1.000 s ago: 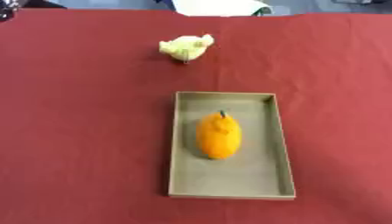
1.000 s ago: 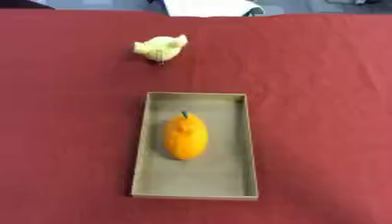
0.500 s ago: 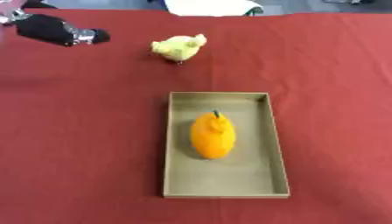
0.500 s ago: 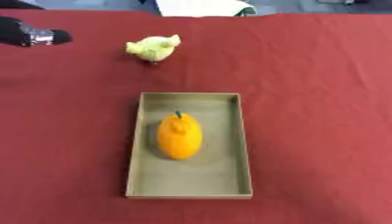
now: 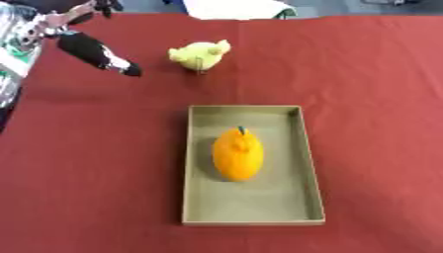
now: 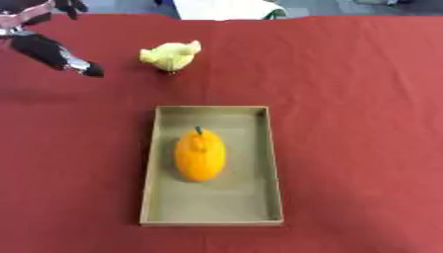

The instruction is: Pick up objects on the table and place them in the box.

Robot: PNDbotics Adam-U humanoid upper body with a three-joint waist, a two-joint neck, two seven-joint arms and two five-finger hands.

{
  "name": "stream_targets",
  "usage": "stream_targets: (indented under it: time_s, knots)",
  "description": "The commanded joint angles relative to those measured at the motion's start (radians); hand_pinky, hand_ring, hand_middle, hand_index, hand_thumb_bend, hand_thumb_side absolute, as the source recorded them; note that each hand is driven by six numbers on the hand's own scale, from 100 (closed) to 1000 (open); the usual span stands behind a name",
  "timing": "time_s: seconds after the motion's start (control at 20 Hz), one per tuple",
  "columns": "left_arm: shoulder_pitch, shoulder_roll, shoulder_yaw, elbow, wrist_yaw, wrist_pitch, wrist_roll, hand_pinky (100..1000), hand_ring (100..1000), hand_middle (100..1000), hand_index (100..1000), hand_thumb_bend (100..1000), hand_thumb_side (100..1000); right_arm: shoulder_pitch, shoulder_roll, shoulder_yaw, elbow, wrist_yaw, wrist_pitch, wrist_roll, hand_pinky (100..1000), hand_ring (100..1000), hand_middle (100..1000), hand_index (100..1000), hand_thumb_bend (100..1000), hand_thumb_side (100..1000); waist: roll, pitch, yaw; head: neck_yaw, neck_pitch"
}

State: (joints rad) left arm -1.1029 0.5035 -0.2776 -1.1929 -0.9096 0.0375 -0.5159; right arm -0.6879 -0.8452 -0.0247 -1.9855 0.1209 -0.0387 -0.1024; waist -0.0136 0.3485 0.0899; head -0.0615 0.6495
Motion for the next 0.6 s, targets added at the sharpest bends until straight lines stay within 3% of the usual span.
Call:
stream_targets:
  time_s: [0.05,0.25,0.6]
  knots:
    - [-0.034,-0.018,0.023,0.028,0.009,0.026,0.012,886,877,711,900,798,583,-0.019,-0.013,-0.013,-0.015,-0.007,0.009,0.0,767,749,720,880,102,853,0.003,-0.018,-0.003,0.008,-0.009]
    - [-0.049,-0.056,0.025,0.071,0.035,0.072,0.037,881,881,719,903,770,567,-0.024,-0.006,-0.012,-0.015,-0.008,0.015,0.002,766,747,718,879,100,856,0.005,-0.014,-0.011,0.017,-0.012]
    - [-0.068,-0.087,0.022,0.092,0.056,0.09,0.054,865,880,719,903,714,535,-0.033,0.003,-0.01,-0.015,-0.01,0.03,0.006,764,743,713,873,100,863,0.012,-0.002,-0.029,0.034,-0.023]
